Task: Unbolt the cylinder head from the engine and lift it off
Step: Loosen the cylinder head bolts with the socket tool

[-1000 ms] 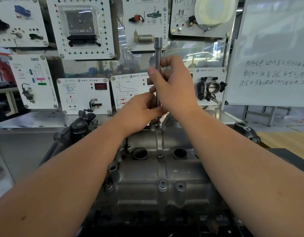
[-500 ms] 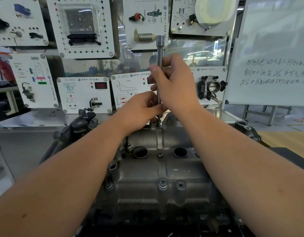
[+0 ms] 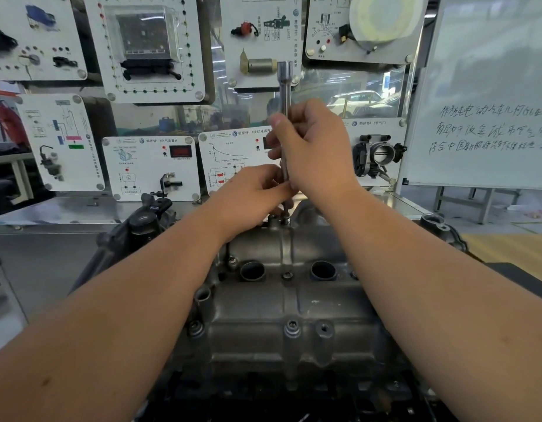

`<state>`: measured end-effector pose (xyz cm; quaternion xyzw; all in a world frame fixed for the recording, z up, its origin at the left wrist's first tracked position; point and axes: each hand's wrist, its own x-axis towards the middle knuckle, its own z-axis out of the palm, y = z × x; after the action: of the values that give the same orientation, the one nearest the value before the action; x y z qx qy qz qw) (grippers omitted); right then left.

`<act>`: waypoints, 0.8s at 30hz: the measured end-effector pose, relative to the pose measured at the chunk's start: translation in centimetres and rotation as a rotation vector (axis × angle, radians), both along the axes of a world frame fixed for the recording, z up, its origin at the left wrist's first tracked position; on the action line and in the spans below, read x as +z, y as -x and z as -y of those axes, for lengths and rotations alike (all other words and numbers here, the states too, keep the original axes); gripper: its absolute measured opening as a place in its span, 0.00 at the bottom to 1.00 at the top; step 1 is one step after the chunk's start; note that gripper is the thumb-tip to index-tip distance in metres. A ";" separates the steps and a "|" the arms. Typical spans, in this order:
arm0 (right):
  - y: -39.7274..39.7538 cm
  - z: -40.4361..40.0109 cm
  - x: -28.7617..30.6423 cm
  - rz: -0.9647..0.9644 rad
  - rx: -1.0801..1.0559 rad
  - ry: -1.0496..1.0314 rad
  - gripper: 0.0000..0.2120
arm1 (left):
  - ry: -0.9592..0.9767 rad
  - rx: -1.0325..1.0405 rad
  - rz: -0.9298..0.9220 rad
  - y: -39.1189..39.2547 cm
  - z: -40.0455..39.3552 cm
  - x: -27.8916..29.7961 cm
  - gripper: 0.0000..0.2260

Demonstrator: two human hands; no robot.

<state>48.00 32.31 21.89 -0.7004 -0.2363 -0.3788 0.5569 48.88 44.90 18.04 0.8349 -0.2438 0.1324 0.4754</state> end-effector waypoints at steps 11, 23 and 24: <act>0.1 0.0 -0.2 0.003 0.012 0.005 0.06 | -0.007 -0.016 0.055 -0.2 0.0 0.0 0.08; 0.2 0.1 0.0 -0.016 0.031 0.008 0.04 | 0.007 -0.067 0.040 -0.4 -0.2 0.0 0.05; 0.2 0.1 -0.1 -0.008 0.023 -0.001 0.05 | 0.002 -0.068 0.043 -0.4 -0.2 -0.1 0.06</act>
<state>47.77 32.19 21.82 -0.6990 -0.2419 -0.3697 0.5623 49.26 45.10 17.97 0.8227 -0.2818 0.1343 0.4751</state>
